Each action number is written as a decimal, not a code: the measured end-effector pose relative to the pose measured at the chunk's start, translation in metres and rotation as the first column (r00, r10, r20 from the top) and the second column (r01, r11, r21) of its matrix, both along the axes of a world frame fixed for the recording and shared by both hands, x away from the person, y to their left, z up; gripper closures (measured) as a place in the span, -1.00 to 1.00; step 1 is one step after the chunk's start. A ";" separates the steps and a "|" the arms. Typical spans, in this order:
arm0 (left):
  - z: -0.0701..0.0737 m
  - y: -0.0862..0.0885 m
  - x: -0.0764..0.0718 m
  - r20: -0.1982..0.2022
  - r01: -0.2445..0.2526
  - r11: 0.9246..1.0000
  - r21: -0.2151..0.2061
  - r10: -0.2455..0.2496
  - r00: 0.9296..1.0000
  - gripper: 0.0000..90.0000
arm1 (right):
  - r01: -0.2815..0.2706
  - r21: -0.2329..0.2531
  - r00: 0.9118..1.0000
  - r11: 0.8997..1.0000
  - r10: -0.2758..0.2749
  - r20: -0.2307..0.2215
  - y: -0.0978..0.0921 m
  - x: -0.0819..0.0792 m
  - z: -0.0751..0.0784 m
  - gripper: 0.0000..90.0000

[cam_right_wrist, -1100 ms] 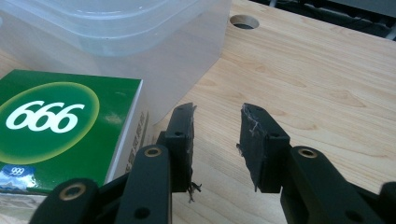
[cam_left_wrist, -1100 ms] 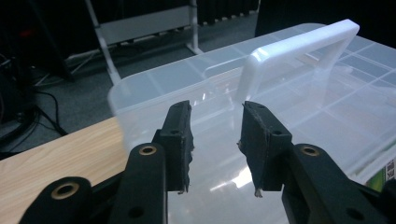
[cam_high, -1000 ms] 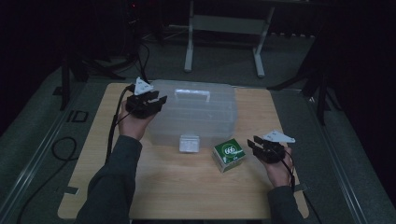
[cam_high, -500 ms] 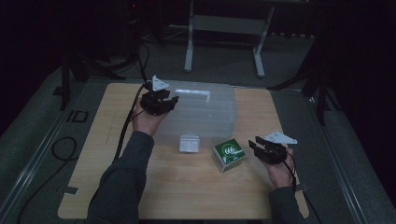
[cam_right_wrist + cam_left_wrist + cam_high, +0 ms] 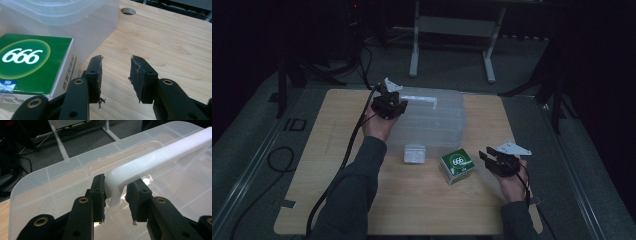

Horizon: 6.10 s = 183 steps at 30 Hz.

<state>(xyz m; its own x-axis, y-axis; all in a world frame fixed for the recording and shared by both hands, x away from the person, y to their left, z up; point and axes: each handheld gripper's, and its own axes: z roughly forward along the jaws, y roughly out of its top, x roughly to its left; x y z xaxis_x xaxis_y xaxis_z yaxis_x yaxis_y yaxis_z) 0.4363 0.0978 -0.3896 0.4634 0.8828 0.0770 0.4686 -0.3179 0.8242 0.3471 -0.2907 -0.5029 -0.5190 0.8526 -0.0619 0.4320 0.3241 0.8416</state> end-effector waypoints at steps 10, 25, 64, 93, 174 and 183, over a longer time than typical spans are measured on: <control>-0.001 -0.004 0.001 -0.001 -0.049 0.999 0.023 0.049 0.999 0.69 | 0.001 0.002 1.000 1.000 -0.001 -0.007 0.000 0.000 -0.003 0.36; 0.000 -0.001 -0.001 -0.021 -0.007 1.000 0.009 0.007 1.000 0.72 | 0.001 -0.006 1.000 1.000 -0.002 -0.018 -0.002 -0.001 -0.006 0.36; 0.001 -0.002 -0.029 -0.032 -0.010 1.000 0.014 0.010 0.999 0.71 | -0.005 -0.019 1.000 1.000 0.004 -0.024 -0.001 -0.002 -0.010 0.36; 0.002 -0.003 -0.033 -0.034 -0.034 0.999 0.010 0.034 0.999 0.47 | -0.021 -0.024 1.000 0.999 0.021 -0.001 0.003 -0.003 0.001 0.31; -0.092 0.044 -0.153 0.026 0.222 0.975 -0.024 -0.221 0.975 0.37 | -0.375 -0.218 0.927 0.901 0.365 -0.086 0.166 0.088 0.142 -0.01; -0.094 0.046 -0.153 0.019 0.219 0.976 -0.025 -0.218 0.976 0.36 | -0.392 -0.219 0.919 0.893 0.371 -0.134 0.176 0.101 0.134 0.12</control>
